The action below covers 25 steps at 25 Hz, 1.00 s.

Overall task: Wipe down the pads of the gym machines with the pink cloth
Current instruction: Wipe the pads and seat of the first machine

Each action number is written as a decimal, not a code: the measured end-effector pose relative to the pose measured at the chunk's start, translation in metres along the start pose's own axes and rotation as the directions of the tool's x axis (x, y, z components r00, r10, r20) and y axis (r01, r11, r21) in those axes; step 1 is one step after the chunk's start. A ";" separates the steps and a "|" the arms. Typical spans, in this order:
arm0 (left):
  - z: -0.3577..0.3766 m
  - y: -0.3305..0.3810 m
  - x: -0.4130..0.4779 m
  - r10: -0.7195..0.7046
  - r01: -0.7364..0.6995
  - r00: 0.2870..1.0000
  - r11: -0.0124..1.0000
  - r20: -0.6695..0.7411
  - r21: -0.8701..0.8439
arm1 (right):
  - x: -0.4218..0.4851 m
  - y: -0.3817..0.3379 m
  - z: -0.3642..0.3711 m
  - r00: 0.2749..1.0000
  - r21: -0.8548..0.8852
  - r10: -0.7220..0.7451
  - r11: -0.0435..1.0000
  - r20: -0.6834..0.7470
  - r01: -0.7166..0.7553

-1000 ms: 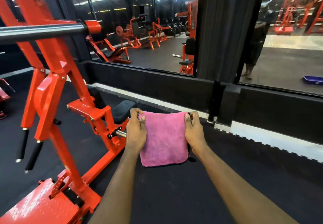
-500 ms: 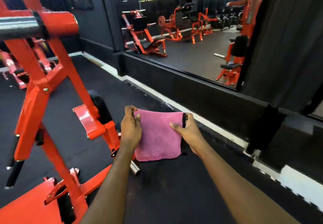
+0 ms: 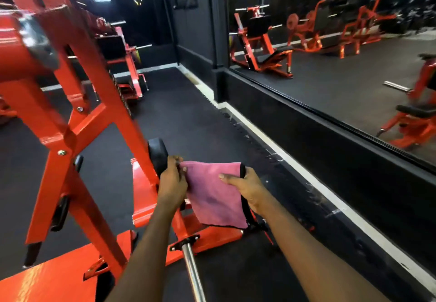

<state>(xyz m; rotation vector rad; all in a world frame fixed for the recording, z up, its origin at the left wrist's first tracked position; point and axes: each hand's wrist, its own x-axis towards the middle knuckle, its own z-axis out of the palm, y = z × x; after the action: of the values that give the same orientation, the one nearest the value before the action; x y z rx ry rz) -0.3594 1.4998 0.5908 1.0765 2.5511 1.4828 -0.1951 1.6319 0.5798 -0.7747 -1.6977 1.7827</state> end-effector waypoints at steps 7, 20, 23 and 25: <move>-0.006 -0.028 0.128 0.104 -0.011 0.987 0.795 -0.120 0.606 | 0.153 0.024 0.048 0.995 0.080 0.006 0.997 0.100 -0.014; -0.039 -0.079 0.268 0.039 -0.091 0.995 -0.128 0.097 0.988 | 0.274 0.090 0.201 0.909 -0.045 -0.079 0.993 0.410 0.107; -0.035 -0.089 0.270 -0.006 -0.084 0.996 -0.240 0.085 0.967 | 0.278 0.114 0.215 0.923 -0.157 -0.087 0.975 0.376 0.156; -0.032 -0.097 0.273 0.034 -0.053 0.997 -0.262 0.064 0.964 | 0.291 0.123 0.234 0.932 0.047 -0.104 0.995 0.347 0.094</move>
<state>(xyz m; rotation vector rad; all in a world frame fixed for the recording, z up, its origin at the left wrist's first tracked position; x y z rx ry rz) -0.6320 1.5964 0.6223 0.9320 3.3165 -1.3956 -0.5650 1.6806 0.4556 -0.3634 -1.8896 1.9563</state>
